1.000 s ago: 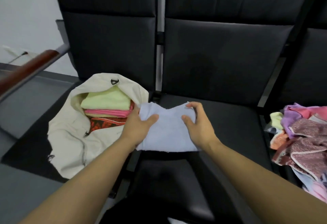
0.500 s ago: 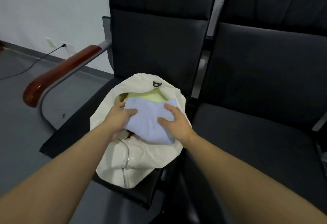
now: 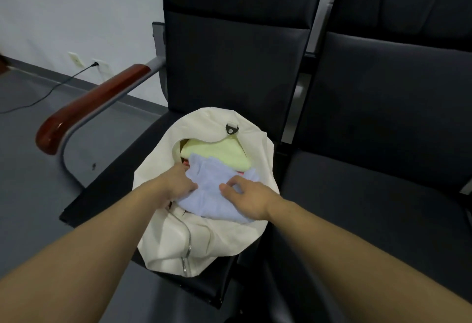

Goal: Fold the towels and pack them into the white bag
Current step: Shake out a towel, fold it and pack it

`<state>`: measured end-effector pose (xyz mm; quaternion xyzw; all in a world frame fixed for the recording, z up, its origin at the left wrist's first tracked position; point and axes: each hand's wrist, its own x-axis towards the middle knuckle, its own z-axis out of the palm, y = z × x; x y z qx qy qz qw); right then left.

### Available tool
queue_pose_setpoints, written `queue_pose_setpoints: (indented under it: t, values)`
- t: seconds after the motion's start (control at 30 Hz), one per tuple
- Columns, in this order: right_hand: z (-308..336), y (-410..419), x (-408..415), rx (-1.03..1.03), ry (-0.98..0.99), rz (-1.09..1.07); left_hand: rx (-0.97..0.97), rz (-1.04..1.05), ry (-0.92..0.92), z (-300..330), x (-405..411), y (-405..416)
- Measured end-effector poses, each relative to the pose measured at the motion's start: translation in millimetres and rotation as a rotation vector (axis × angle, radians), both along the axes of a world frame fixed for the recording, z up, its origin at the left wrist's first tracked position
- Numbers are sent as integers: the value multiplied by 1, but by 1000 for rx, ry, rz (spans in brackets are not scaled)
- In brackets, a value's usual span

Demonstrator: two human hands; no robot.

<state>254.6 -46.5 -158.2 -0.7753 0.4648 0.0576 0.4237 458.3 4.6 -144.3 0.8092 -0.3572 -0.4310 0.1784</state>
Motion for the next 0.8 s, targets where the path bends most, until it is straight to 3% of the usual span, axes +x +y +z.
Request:
queue_pose_setpoints:
  t: [0.2,0.37,0.5,0.8]
  values:
    - [12,7,9,78,66,120,300,-130,-217,10,-5,7]
    - [18,4,18,51,15,128,179,-107,-370,22,7,10]
    - [16,9,31,-9,-10,134,29,36,-275,19,21,23]
    - [6,9,21,109,86,16,264,-62,-96,27,3,23]
